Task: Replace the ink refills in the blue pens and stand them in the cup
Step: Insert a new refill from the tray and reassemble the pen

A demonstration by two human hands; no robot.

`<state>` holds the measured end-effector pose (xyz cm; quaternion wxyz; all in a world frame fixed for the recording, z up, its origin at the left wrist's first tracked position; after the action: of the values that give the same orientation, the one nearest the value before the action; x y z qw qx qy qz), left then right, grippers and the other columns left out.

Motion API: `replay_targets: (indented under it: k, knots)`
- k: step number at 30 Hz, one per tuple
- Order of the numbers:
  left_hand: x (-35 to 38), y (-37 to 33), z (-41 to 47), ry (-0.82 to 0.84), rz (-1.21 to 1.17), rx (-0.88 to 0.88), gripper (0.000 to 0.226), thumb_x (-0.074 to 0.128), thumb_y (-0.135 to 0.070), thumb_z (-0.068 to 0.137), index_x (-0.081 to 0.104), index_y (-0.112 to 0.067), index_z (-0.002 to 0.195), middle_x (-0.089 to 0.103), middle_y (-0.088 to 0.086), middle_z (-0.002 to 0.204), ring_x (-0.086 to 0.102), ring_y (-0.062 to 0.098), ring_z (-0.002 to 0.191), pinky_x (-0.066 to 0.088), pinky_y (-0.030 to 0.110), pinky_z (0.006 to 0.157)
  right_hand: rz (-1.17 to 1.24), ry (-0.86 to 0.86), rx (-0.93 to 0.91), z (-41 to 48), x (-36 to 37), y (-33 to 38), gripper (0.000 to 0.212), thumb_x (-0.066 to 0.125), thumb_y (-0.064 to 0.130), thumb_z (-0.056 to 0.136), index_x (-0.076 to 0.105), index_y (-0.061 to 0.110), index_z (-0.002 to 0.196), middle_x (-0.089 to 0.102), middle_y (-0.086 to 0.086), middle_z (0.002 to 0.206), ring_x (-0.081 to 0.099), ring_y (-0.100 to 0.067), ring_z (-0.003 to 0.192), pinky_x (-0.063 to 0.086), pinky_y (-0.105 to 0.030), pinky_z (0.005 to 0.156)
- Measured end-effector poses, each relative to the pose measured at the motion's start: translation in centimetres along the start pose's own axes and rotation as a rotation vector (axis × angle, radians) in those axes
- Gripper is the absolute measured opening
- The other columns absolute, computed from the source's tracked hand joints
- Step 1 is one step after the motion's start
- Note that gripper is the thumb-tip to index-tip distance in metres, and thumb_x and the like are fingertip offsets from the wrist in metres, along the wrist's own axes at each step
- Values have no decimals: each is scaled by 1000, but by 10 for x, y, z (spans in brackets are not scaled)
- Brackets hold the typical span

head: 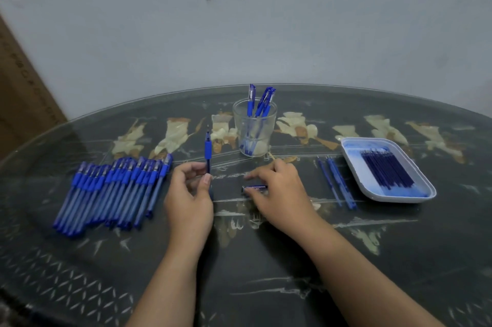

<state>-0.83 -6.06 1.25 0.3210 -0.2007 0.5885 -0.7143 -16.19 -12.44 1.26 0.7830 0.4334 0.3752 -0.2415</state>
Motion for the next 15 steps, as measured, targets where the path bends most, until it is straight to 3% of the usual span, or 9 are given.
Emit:
replay_targets:
  k: [6, 8, 11, 15]
  knots:
    - [1, 0, 0, 24, 32, 38, 28, 61, -2, 91, 57, -30, 93, 66, -9, 94, 63, 0, 82, 49, 16, 76, -30, -28, -53, 4, 4, 10, 12, 71, 30, 86, 72, 22, 95, 41, 6, 88, 40, -16, 92, 38, -29, 84]
    - [3, -1, 0, 46, 20, 52, 28, 61, -1, 90, 57, -29, 92, 67, -7, 93, 64, 1, 83, 49, 14, 76, 117, -90, 0, 3, -5, 9, 6, 71, 28, 86, 71, 24, 90, 47, 10, 87, 45, -12, 90, 37, -24, 81]
    - [10, -4, -4, 144, -15, 65, 29, 61, 1, 89, 59, -27, 92, 69, -5, 95, 66, 6, 87, 50, 17, 79, 480, -134, 137, 0, -32, 6, 7, 70, 19, 87, 69, 26, 86, 66, 9, 87, 60, -3, 83, 47, -19, 79]
    - [19, -6, -10, 296, 11, 113, 34, 63, 6, 86, 62, -28, 88, 69, -10, 90, 66, 8, 86, 48, 12, 77, 929, -129, 173, -1, -66, 13, 11, 61, 5, 92, 66, 14, 90, 75, -6, 88, 72, -19, 85, 58, -31, 80]
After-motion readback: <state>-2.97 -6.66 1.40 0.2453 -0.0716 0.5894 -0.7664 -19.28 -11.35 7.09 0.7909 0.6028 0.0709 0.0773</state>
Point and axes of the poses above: each hand's wrist, its own z-axis towards the middle knuckle, its own x-axis out of the palm, y = z × x, the point moved 4 cm from there along z, towards the middle knuckle
